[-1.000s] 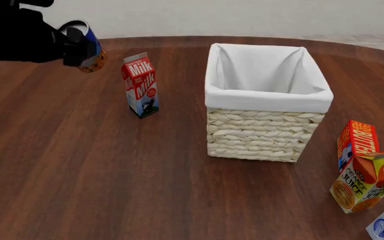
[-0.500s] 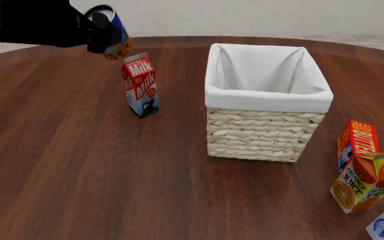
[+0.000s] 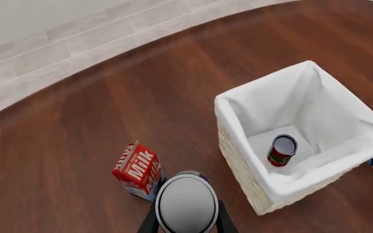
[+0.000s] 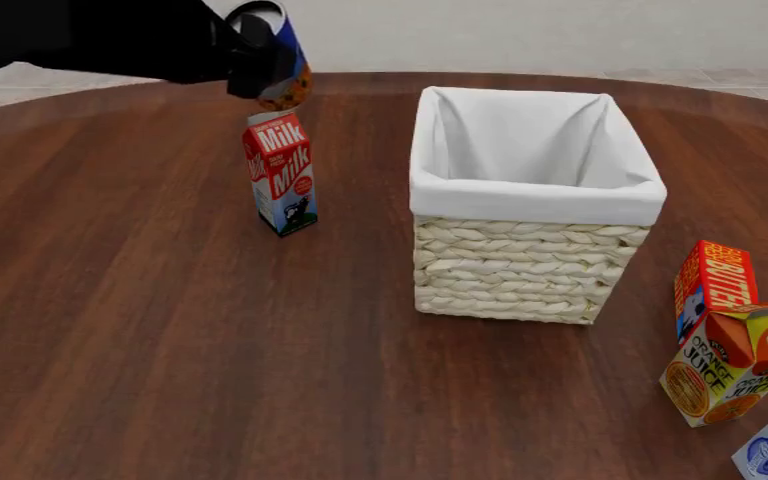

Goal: Pick up the alphabet soup and the tomato sauce, and put them in the basket.

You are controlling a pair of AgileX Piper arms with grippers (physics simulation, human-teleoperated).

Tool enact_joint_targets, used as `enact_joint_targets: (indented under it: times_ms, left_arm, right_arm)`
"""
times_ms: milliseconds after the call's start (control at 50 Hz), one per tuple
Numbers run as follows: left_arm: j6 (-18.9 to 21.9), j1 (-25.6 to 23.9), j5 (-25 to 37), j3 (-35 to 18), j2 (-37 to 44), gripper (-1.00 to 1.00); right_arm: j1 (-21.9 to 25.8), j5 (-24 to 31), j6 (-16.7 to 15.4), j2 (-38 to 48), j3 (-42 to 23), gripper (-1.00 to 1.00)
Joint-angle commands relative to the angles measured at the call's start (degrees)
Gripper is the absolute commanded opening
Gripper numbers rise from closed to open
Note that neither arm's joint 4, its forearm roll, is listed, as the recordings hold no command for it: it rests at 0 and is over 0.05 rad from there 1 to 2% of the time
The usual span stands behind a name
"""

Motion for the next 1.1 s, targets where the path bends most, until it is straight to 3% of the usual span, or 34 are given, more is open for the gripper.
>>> enact_joint_targets:
  times_ms: [20, 1100]
  left_arm:
    - [1.58, -2.48, -0.48, -2.78, 2.04, -1.0]
    - [2.13, -13.61, -1.85, -10.0, 9.58, -1.0]
  right_arm:
    - [0.22, 0.01, 0.07, -0.04, 0.02, 1.0]
    - [0.4, 1.13, 0.13, -1.35, -0.88, 1.0]
